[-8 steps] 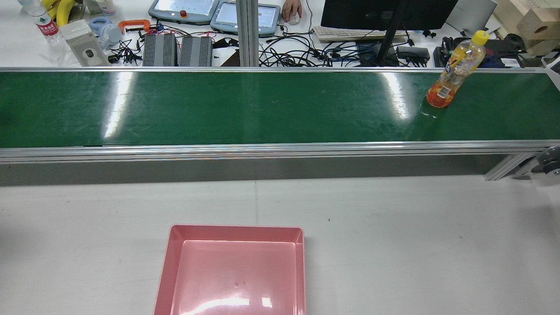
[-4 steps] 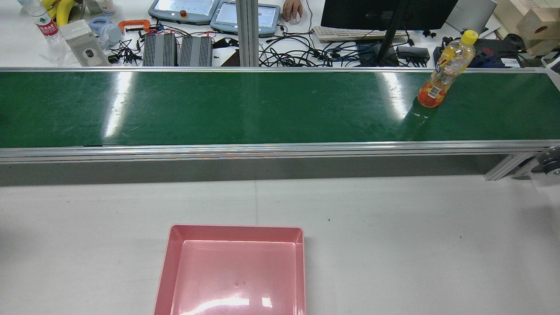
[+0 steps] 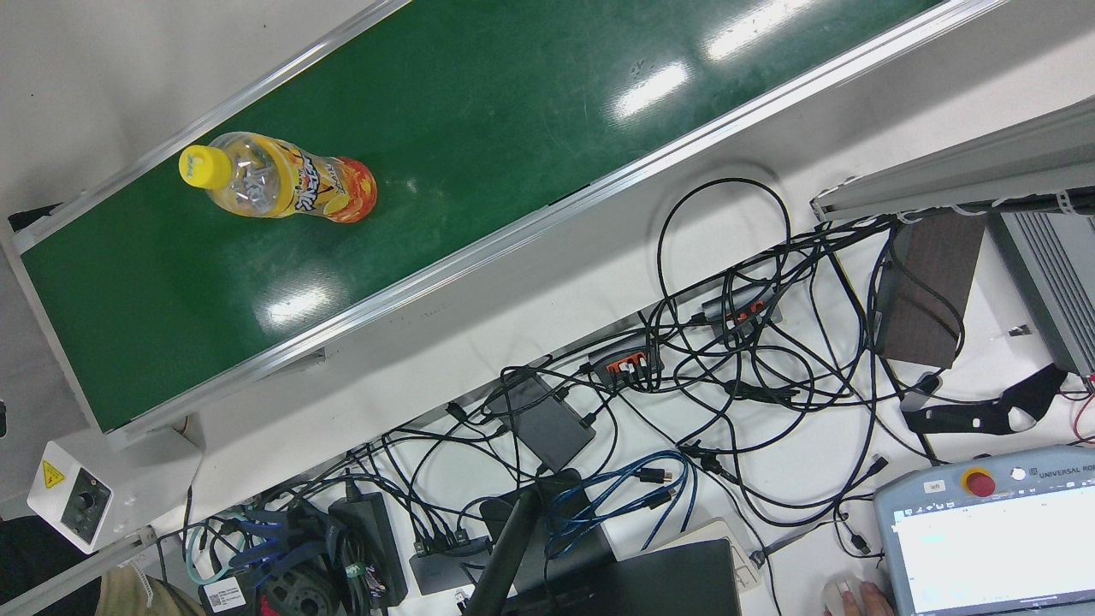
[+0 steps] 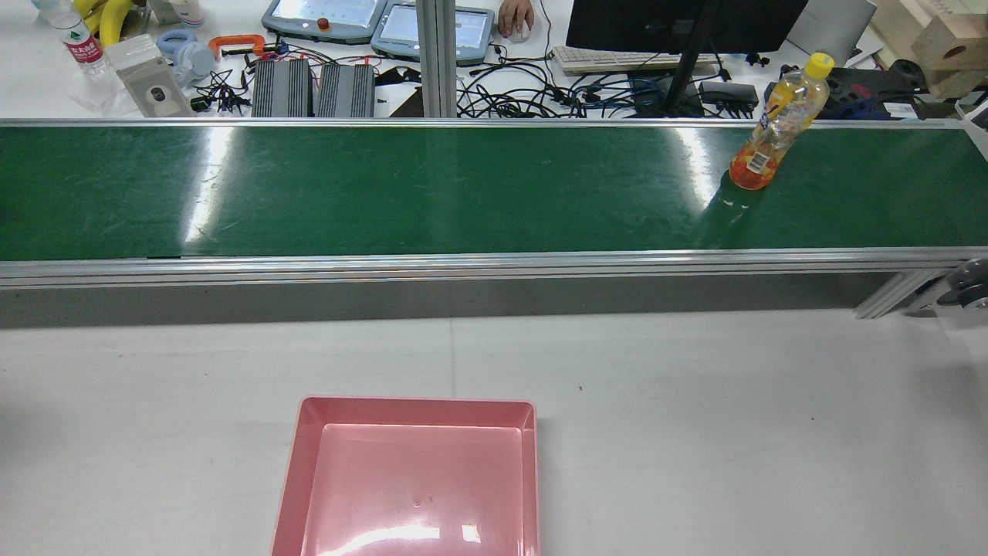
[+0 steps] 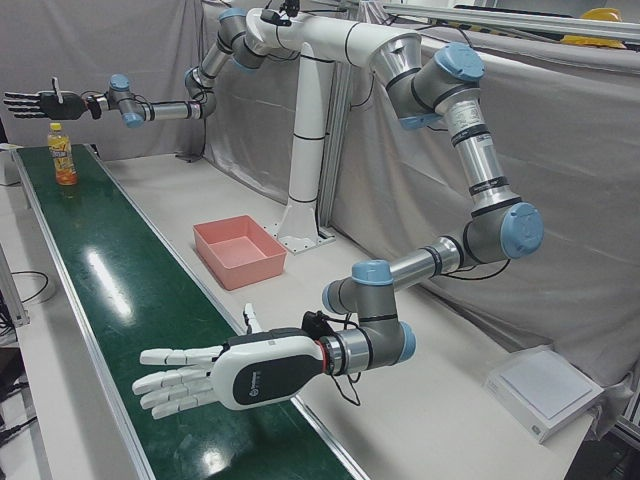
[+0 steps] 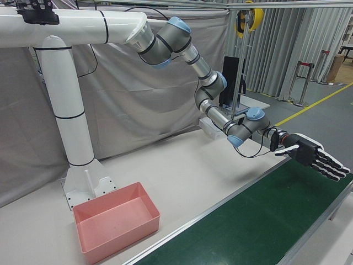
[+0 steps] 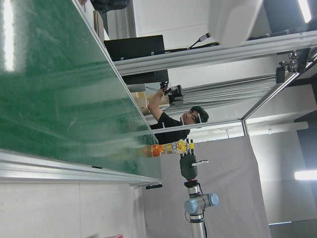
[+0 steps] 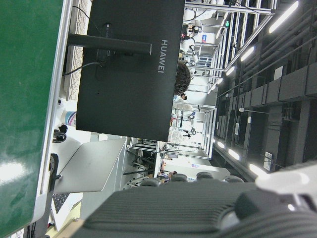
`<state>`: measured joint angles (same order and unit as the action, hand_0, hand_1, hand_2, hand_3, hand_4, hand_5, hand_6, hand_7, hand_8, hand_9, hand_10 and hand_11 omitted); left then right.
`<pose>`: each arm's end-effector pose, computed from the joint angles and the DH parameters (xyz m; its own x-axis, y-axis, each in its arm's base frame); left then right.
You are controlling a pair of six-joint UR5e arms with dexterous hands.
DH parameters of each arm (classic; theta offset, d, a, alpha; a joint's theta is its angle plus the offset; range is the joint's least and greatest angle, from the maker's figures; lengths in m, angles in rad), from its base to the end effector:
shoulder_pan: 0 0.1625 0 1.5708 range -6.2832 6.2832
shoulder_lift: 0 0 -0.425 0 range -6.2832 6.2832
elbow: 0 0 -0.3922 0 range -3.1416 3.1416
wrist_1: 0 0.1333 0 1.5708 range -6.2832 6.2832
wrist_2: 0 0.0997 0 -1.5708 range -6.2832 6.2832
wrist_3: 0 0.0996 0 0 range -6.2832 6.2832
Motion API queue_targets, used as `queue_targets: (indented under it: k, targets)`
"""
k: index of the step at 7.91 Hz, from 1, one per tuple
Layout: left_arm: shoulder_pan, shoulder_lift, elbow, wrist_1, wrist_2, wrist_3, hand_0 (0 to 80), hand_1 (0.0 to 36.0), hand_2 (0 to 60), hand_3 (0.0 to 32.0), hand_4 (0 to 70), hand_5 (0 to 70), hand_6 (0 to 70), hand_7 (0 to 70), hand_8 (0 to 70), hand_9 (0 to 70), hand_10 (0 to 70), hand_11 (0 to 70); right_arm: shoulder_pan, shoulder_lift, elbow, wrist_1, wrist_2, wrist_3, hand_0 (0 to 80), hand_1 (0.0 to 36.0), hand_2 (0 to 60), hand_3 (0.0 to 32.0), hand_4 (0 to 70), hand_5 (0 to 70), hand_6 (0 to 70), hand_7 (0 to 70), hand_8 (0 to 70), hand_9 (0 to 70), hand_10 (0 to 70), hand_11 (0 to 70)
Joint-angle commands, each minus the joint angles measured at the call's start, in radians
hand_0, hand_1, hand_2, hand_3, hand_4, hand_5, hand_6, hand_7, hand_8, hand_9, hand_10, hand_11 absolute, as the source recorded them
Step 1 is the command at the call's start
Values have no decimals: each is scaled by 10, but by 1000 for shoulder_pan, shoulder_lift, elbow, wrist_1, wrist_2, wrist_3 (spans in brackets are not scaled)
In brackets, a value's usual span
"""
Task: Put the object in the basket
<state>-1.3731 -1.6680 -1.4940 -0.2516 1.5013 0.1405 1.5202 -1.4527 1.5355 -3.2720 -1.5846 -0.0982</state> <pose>-0.0283 -0.5726 0.6468 -0.9889 -0.0922 -0.1164 0.0866 0.2791 -0.9564 0.1047 -0.5417 0.6564 -0.9929 0.0687 0.0973 -0.1002 -0.0410 -0.9941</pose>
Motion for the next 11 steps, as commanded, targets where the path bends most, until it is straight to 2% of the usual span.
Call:
queue_targets:
  k: [1, 11]
  targets:
    - [-23, 24, -3, -6, -1, 2, 800, 80, 0, 0, 103, 73, 8, 3, 4, 0, 3, 28, 0, 0, 0, 0, 2, 0, 0, 0, 0, 0, 0, 0, 0, 0, 0, 0, 0, 0]
    - [-17, 24, -18, -9, 0, 2, 800, 79, 0, 0, 97, 72, 8, 2, 4, 0, 6, 33, 0, 0, 0, 0, 0, 0, 0, 0, 0, 0, 0, 0, 0, 0, 0, 0, 0, 0]
